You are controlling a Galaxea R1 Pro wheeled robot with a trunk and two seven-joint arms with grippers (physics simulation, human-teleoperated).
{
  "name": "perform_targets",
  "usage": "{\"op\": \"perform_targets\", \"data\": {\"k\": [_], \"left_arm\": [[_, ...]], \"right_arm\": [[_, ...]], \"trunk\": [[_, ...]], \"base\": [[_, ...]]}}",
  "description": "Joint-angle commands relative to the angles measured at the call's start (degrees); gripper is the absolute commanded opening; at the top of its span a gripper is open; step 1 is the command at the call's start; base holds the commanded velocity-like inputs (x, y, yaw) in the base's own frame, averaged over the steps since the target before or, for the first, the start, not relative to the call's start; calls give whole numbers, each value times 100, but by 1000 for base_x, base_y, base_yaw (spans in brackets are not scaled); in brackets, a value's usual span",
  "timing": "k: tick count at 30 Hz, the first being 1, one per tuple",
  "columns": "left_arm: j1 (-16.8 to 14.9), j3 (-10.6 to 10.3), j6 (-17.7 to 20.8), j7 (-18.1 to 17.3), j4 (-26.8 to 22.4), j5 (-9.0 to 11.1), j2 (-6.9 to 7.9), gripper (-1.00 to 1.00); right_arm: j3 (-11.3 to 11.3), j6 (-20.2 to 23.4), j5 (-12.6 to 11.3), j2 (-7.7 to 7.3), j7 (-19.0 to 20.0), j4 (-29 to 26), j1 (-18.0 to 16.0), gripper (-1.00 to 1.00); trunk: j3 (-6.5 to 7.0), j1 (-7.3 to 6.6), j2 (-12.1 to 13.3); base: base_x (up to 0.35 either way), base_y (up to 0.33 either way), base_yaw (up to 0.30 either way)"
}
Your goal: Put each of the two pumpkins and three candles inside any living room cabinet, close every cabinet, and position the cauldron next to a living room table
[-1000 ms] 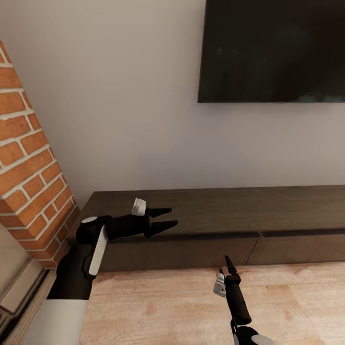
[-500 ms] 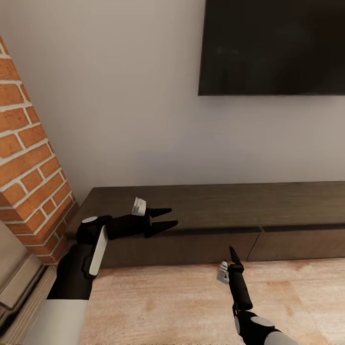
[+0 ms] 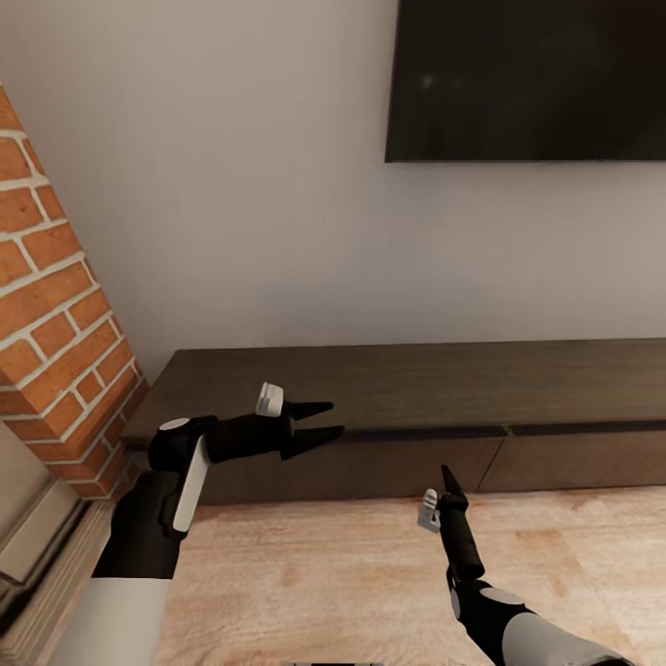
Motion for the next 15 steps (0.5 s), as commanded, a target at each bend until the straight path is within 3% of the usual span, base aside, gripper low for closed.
{"op": "perform_targets", "data": {"k": [1, 6, 15], "left_arm": [[0, 0, 0, 0, 0, 1, -1, 100], [0, -11, 0, 4, 0, 1, -16, 100], [0, -11, 2, 6, 0, 1, -21, 100]], "right_arm": [[0, 0, 0, 3, 23, -6, -21, 100], [0, 6, 0, 14, 59, -23, -175, 100], [0, -5, 19, 16, 76, 29, -371, 100]], "trunk": [[-23, 2, -2], [-134, 15, -8], [-134, 15, -8]], "base": [[0, 0, 0], [0, 0, 0], [0, 0, 0]]}}
